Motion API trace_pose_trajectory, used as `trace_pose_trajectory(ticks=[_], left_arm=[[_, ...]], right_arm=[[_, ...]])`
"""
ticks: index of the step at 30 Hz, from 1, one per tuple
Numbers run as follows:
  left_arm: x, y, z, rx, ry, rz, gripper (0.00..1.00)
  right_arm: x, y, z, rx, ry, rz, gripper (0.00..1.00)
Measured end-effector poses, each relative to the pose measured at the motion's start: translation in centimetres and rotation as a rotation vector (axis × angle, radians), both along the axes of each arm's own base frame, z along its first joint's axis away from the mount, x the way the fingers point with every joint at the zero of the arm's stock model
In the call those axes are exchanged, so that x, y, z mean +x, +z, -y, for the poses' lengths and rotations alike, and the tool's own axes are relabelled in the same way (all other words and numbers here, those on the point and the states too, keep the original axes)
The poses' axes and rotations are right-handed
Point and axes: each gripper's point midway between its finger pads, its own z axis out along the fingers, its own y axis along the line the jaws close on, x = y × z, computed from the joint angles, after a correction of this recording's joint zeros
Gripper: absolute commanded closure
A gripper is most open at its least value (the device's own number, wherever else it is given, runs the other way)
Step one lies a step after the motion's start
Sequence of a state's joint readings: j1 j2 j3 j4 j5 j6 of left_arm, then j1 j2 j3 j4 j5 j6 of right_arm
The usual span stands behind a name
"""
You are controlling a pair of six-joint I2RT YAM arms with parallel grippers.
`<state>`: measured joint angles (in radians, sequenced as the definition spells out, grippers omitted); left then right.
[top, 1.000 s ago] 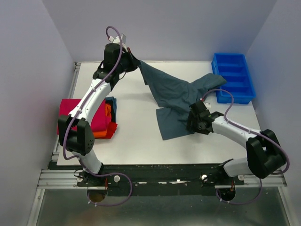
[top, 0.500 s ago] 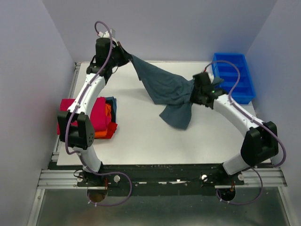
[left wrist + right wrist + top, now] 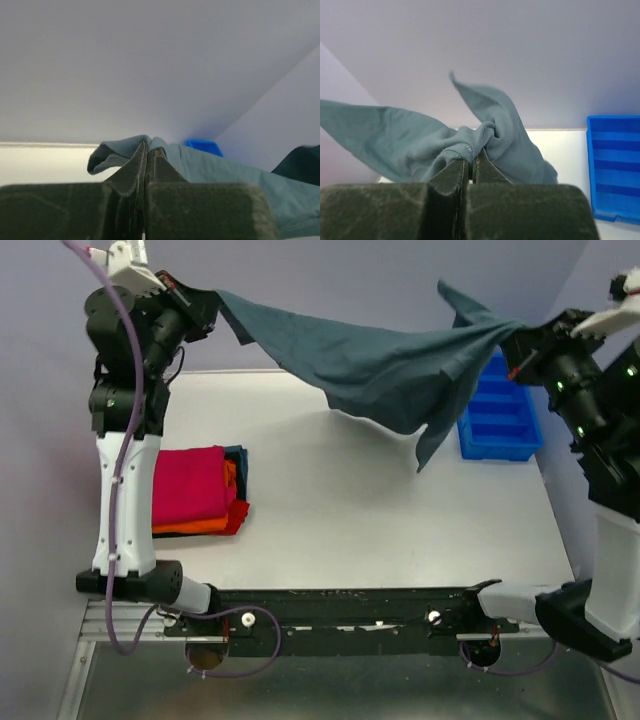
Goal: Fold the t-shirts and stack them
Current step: Flatten out the tshirt
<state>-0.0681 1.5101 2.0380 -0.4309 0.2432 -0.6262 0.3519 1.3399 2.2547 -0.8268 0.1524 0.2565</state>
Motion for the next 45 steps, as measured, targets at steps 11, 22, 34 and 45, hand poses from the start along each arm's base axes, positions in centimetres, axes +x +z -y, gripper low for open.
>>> trace_pose_trajectory(ticks=[11,22,34,45], left_arm=[[-9.2,8.0,0.7,-0.007,-0.074,0.212,1.0],[8.5,-12.8,1.3,-0.057,-0.064,-0.308,1.0],[7.1,-6.0,1.6,-0.093,-0.11,-0.147,1.0],[-11.8,-1.5,2.7,-0.104,-0.214,0.069,1.0]], right_arm=[[-3.7,0.5,3.2,-0.033,-0.089,0.035,0.99],[19.8,-15.5,-0.8,-0.088,-0.126,-0.384,0.99],[12.5,-3.6,1.5,0.031,-0.07,-0.077,0.99],[-6.4,-4.4,3.4,0.045,0.003,0.029,0.99]])
